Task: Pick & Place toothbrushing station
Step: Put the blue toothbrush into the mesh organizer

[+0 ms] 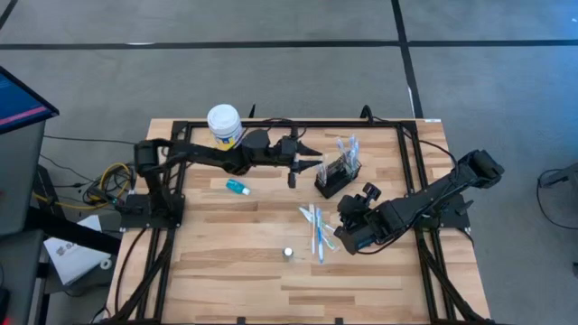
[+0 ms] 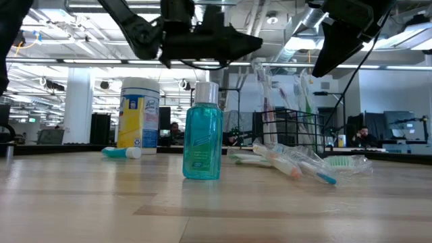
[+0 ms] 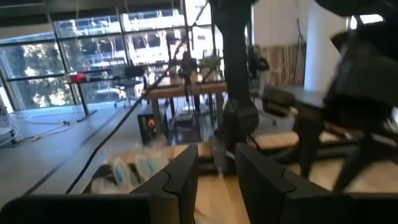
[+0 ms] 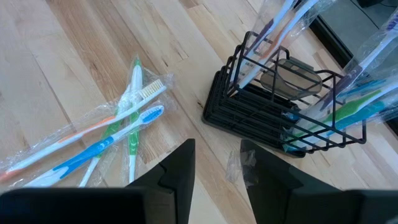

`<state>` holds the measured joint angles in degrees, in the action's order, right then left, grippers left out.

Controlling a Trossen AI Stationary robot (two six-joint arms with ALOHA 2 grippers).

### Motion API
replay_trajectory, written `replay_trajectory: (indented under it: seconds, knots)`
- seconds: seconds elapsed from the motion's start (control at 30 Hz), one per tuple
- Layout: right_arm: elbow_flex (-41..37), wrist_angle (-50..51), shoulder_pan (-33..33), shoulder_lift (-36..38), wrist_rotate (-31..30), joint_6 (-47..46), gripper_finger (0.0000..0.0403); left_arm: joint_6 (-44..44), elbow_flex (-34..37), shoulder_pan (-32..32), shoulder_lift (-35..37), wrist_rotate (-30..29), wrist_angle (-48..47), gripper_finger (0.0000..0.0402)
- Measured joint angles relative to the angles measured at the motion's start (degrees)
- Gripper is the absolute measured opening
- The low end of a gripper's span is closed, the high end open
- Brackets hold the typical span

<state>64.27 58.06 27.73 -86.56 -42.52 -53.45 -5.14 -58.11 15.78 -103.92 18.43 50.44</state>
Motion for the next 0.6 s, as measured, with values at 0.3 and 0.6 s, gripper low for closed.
replay_trajectory:
  seconds: [0.3, 0.6]
  knots:
    - [0.0, -0.3, -0.5, 0.0, 0.0, 0.0, 0.0118, -5.4, 11.3, -2.3, 9.1, 2.0, -3.1, 0.0101]
    - [0.0, -0.6, -0.5, 0.0, 0.0, 0.0, 0.0118, -5.3, 16.6, -5.7, 9.3, 1.9, -3.1, 0.0101]
